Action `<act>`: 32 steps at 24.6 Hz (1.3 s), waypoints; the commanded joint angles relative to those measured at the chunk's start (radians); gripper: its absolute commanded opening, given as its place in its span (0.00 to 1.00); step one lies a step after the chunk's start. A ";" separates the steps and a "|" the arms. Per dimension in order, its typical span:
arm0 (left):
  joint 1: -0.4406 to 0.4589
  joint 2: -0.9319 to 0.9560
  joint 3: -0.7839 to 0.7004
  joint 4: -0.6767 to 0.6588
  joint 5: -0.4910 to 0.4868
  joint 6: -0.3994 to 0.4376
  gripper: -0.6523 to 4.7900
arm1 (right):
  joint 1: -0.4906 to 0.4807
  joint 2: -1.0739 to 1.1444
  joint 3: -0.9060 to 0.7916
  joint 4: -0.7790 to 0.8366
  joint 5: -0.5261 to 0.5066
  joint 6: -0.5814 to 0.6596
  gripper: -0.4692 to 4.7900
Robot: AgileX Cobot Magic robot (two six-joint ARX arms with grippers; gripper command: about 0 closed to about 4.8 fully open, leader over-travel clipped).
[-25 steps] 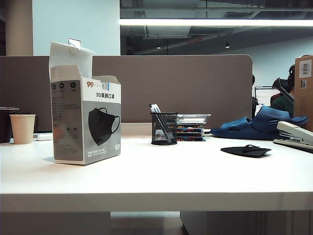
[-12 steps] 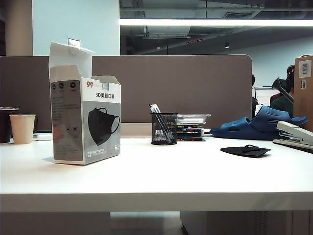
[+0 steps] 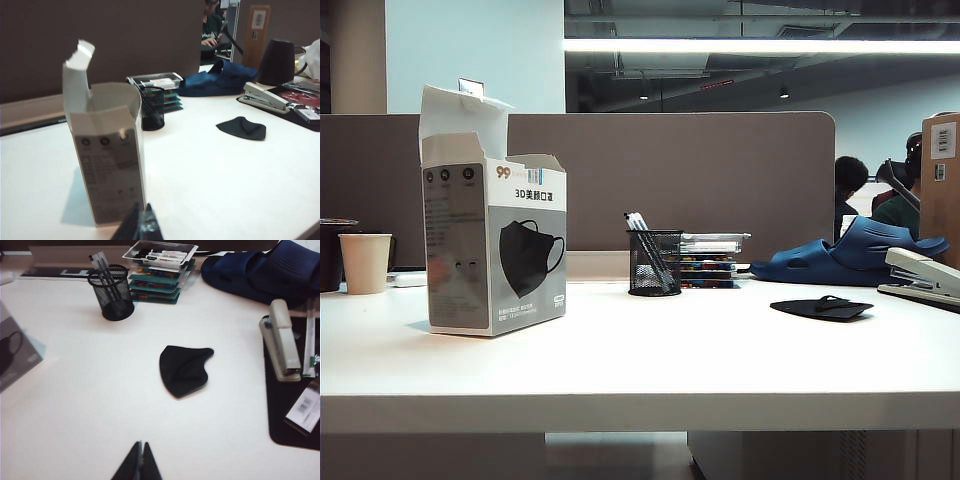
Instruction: Put the mask into the mask box.
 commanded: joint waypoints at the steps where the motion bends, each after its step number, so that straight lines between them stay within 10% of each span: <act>1: 0.000 0.002 0.012 0.013 0.025 -0.003 0.11 | 0.020 0.139 0.090 -0.019 0.008 -0.051 0.13; 11: 0.000 0.005 0.012 -0.028 0.150 -0.004 0.11 | 0.061 0.591 0.282 0.018 0.006 -0.057 0.98; 32: 0.000 0.005 0.011 -0.061 0.164 0.005 0.11 | 0.098 1.184 0.463 0.316 0.115 -0.132 1.00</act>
